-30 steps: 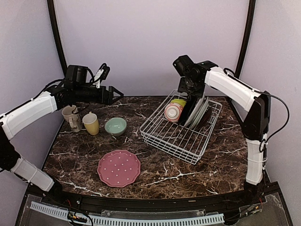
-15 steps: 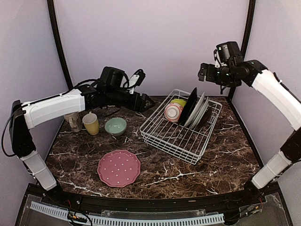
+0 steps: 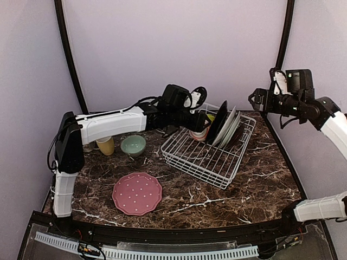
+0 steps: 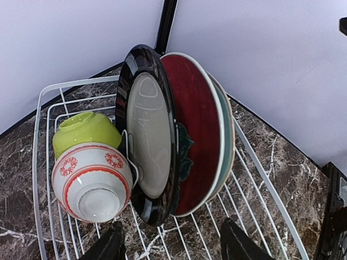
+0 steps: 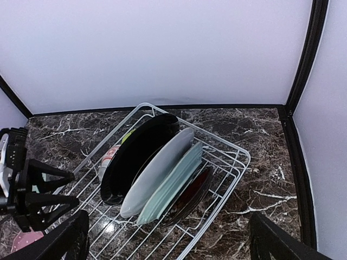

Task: Unload the mixed dishes from the dish rack
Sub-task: Grab the plate from the dish rack.

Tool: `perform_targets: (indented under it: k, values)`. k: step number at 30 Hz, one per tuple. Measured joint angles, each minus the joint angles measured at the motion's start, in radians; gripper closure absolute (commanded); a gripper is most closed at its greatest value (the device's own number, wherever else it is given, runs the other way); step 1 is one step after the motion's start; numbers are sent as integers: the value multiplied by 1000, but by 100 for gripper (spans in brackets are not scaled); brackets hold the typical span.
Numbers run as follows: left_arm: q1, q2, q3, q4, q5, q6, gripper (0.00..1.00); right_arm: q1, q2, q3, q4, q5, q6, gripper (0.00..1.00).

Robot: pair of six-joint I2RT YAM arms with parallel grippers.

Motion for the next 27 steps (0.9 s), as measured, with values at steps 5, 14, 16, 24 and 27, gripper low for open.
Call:
perform_targets:
  k: [5,14,16,24,27]
  values:
    - [0,74,45,40,-2,7,50,-2,-53,-63,10,-26,-18,1]
    - [-14,175,127,117,-15,30,66,-2,-79,-122,16,-48,-37,1]
    - [-17,200,148,134,-18,39,70,-2,-82,-128,17,-48,-39,1]
    - [-21,296,237,163,-40,78,85,-2,-89,-142,18,-47,-50,1]
    - [-23,322,261,174,-42,90,91,-3,-89,-149,18,-47,-52,1]
